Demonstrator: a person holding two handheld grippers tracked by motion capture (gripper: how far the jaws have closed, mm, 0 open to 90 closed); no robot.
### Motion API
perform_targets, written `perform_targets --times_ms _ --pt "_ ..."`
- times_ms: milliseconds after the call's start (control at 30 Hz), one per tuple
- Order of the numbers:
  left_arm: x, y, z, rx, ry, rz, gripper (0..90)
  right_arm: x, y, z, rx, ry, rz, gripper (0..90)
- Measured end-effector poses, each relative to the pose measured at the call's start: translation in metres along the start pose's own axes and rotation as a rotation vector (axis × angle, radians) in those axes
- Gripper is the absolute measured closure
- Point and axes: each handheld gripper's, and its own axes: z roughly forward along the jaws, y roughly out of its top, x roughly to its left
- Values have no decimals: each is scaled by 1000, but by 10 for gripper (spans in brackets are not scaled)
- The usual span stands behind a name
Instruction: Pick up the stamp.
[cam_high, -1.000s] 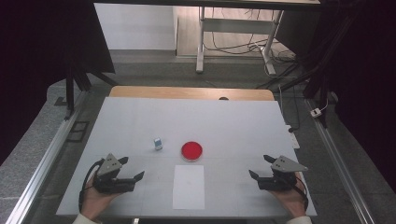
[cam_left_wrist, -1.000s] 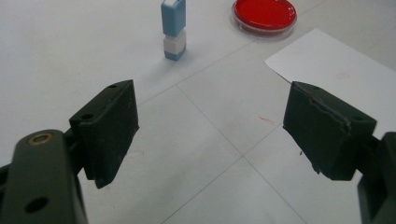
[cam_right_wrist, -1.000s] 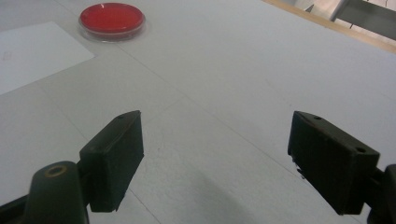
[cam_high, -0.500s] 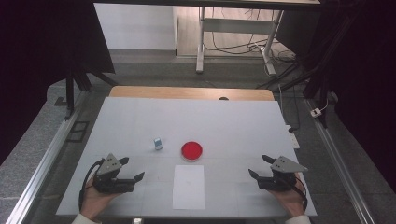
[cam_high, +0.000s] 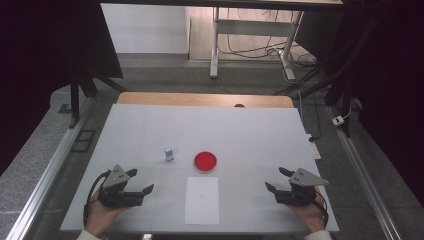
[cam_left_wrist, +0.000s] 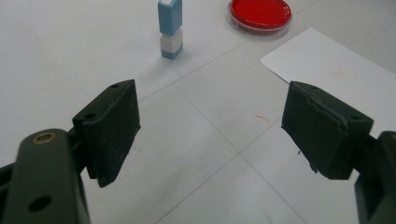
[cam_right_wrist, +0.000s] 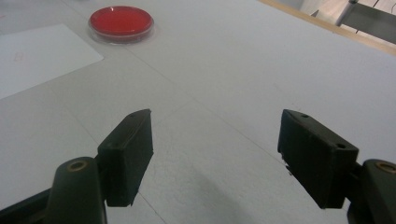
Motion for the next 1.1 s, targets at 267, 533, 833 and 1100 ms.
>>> perform_targets --times_ms 267,533,833,1100 --pt "-2 4 1 6 1 5 187 -1 -1 -1 -3 -5 11 270" --pt "1 13 -3 -3 19 1 186 1 -1 1 1 -6 3 275" --pt "4 26 -2 -8 8 16 183 4 -1 0 3 -8 7 280" --pt "8 38 1 -6 -3 23 187 4 -2 -1 0 -12 1 287"
